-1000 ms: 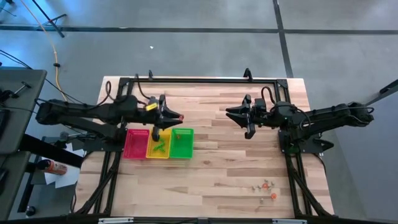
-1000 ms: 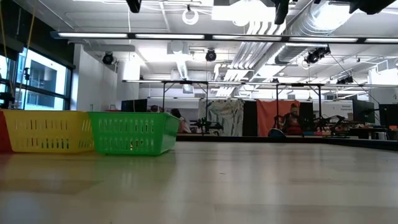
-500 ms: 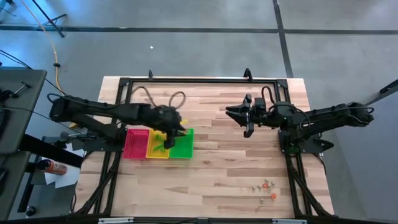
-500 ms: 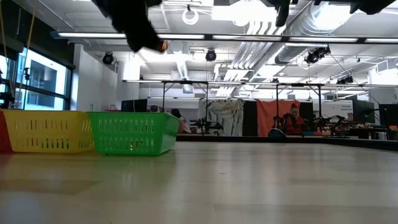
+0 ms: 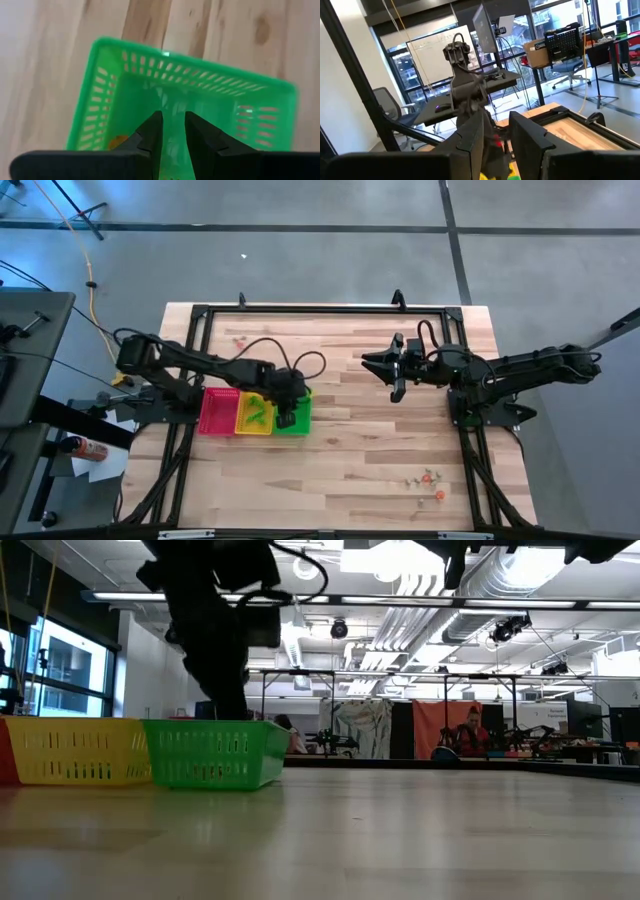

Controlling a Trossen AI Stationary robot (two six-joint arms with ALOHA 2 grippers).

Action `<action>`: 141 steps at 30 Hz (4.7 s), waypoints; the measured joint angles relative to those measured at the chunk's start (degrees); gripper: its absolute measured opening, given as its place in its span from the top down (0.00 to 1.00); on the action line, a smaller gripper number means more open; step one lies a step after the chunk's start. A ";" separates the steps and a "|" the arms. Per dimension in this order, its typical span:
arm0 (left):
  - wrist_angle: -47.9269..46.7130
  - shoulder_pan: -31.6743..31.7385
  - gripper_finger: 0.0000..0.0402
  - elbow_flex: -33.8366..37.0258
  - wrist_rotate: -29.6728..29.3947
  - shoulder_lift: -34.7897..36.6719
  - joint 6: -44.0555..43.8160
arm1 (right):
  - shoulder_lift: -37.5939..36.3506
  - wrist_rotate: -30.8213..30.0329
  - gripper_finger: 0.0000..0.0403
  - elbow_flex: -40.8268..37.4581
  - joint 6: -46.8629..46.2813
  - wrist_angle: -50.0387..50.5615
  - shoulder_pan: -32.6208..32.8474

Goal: Sort Halloween decoration
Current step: Put the orange pumpkin toy into the green bin

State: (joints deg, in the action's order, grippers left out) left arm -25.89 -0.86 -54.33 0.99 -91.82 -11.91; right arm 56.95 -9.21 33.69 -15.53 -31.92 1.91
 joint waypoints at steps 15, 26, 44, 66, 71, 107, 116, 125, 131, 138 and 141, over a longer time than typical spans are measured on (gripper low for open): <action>1.41 5.45 0.89 -2.93 -0.89 18.07 1.99 | 0.00 -2.19 0.78 0.00 0.42 0.68 -0.02; 14.99 6.93 1.00 -2.67 -3.92 38.34 8.03 | 0.00 -2.50 0.78 0.00 -2.40 0.59 -0.02; 51.25 2.93 1.00 24.02 -6.12 43.06 -4.43 | 0.00 1.12 0.78 0.00 -1.99 -0.76 0.00; 50.42 3.15 1.00 24.02 -6.16 43.09 -4.47 | 0.00 1.23 0.69 1.82 -17.45 10.05 3.39; 49.43 3.15 1.00 24.02 -6.16 43.09 -4.56 | 0.72 3.62 0.57 12.68 -17.83 38.20 8.12; 46.07 3.13 1.00 24.02 -6.14 43.09 -6.06 | 33.47 24.74 0.52 15.12 -86.14 72.50 43.21; 46.07 3.13 1.00 24.02 -6.14 43.09 -6.02 | 35.74 24.71 0.52 15.12 -86.12 72.11 43.21; 45.00 3.13 1.00 24.02 -6.14 43.07 -6.00 | 35.74 23.56 0.52 15.12 -86.07 72.17 42.97; 45.00 3.13 1.00 24.03 -6.16 43.09 -5.98 | 35.74 23.63 0.52 15.12 -86.07 72.11 42.98; 45.00 3.13 1.00 24.02 -6.16 43.08 -5.96 | 37.59 24.78 0.52 15.15 -86.07 70.49 42.97; 45.00 3.13 1.00 24.02 -6.16 43.09 -5.96 | 38.26 24.87 0.52 15.15 -86.34 70.25 42.97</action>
State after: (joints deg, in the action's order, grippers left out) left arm 19.11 2.26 -30.30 -5.17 -48.73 -17.87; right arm 95.21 15.66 48.84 -101.87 38.33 44.88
